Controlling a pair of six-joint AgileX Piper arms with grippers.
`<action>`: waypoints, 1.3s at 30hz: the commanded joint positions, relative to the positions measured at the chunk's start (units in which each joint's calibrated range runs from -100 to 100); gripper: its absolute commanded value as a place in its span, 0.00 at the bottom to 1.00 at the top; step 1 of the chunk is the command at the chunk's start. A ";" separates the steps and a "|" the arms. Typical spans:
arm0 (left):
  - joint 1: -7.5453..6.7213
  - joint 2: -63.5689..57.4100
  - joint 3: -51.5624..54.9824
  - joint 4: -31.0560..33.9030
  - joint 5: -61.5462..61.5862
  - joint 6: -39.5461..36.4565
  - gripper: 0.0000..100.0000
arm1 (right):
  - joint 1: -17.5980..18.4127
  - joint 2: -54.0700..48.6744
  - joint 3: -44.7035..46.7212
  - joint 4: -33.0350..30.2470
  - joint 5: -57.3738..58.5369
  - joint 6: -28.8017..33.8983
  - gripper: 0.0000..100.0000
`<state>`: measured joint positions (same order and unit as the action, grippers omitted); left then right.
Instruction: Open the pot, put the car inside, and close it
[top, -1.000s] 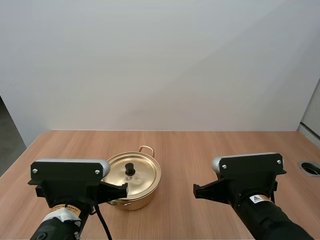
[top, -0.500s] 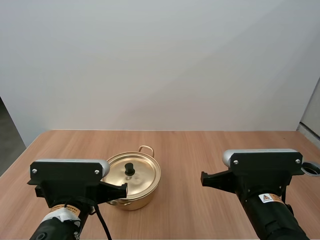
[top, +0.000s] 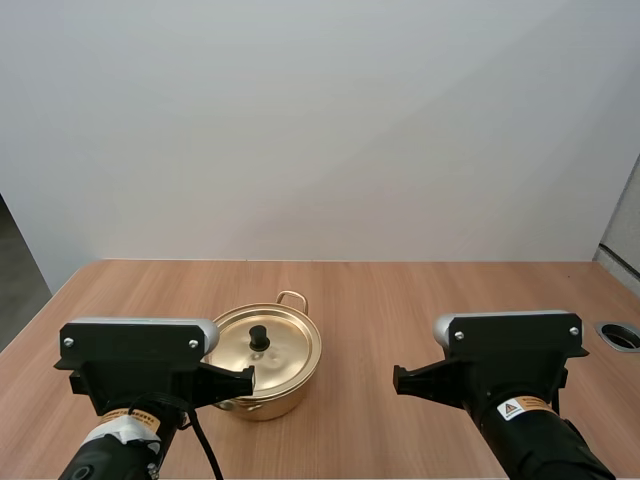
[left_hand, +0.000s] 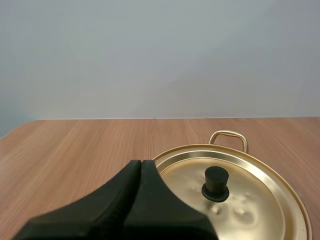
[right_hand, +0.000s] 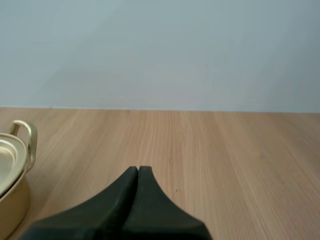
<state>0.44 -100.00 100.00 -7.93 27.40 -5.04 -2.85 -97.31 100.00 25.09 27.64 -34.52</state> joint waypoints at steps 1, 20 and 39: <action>0.01 0.00 0.00 -0.03 -0.04 -0.01 0.00 | 0.08 0.04 0.00 -15.22 2.49 19.41 0.00; 0.01 0.00 0.00 -0.03 -0.04 -0.01 0.00 | 1.80 -2.69 0.00 -18.90 2.68 18.51 0.00; 0.01 0.00 0.00 -0.03 -0.04 -0.01 0.00 | 1.80 -2.69 0.00 -23.83 0.08 18.86 0.00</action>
<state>0.44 -100.00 100.00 -7.93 27.40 -5.04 -1.08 -100.00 100.00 2.04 28.51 -15.71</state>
